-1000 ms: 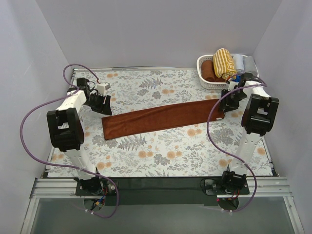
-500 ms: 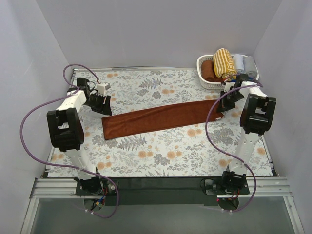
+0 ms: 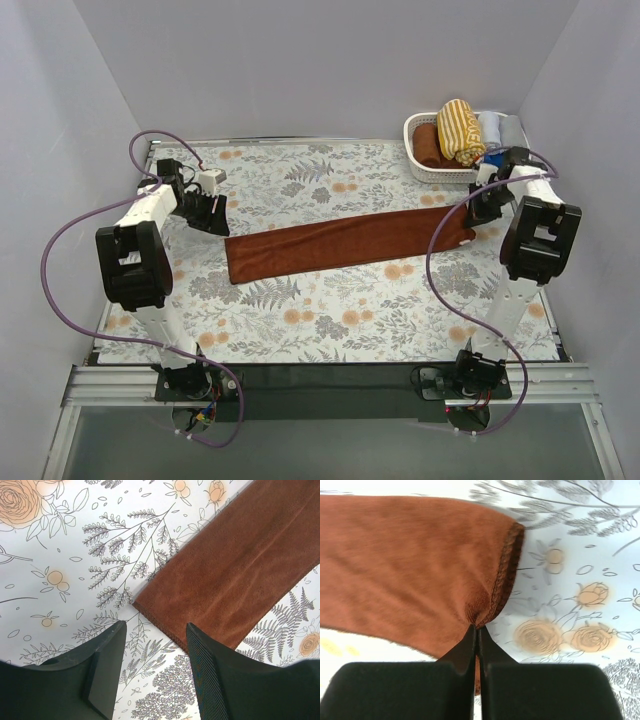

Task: Roll the towels
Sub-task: Fold the towel

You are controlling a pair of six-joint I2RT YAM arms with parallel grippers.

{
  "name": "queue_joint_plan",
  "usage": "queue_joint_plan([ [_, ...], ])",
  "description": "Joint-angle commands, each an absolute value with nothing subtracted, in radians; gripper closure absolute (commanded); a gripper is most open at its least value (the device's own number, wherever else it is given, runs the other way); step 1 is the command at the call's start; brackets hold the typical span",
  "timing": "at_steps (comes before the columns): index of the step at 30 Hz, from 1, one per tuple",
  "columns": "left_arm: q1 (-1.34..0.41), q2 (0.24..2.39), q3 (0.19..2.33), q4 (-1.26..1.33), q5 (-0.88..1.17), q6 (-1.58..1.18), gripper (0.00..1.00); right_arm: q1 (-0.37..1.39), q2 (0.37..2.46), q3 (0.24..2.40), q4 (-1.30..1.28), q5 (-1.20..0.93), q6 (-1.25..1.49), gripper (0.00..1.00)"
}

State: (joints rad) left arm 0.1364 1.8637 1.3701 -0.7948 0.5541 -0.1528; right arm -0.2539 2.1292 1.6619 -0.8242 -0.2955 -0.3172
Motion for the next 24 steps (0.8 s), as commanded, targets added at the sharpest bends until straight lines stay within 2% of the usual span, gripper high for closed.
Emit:
queue_joint_plan([
  [1, 0.141, 1.842, 1.396, -0.804, 0.581, -0.146, 0.52, -0.215, 2.023, 1.677, -0.865, -0.38, -0.353, 0.99],
  [7, 0.14, 1.85, 1.4, -0.808, 0.58, -0.155, 0.52, -0.1, 1.968, 1.628, -0.881, -0.433, -0.36, 0.99],
  [9, 0.141, 1.855, 1.397, -0.813, 0.586, -0.156, 0.44, -0.065, 1.968, 1.611, -0.879, -0.44, -0.36, 0.99],
  [16, 0.143, 1.853, 1.393, -0.816, 0.58, -0.16, 0.42, 0.087, 2.045, 1.615, -0.864, -0.506, -0.31, 0.99],
  [17, 0.141, 1.853, 1.394, -0.821, 0.578, -0.153, 0.3, 0.101, 2.052, 1.614, -0.861, -0.514, -0.307, 0.99],
  [24, 0.143, 1.848, 1.404, -0.822, 0.549, -0.158, 0.24, 0.158, 2.075, 1.612, -0.844, -0.52, -0.276, 0.99],
])
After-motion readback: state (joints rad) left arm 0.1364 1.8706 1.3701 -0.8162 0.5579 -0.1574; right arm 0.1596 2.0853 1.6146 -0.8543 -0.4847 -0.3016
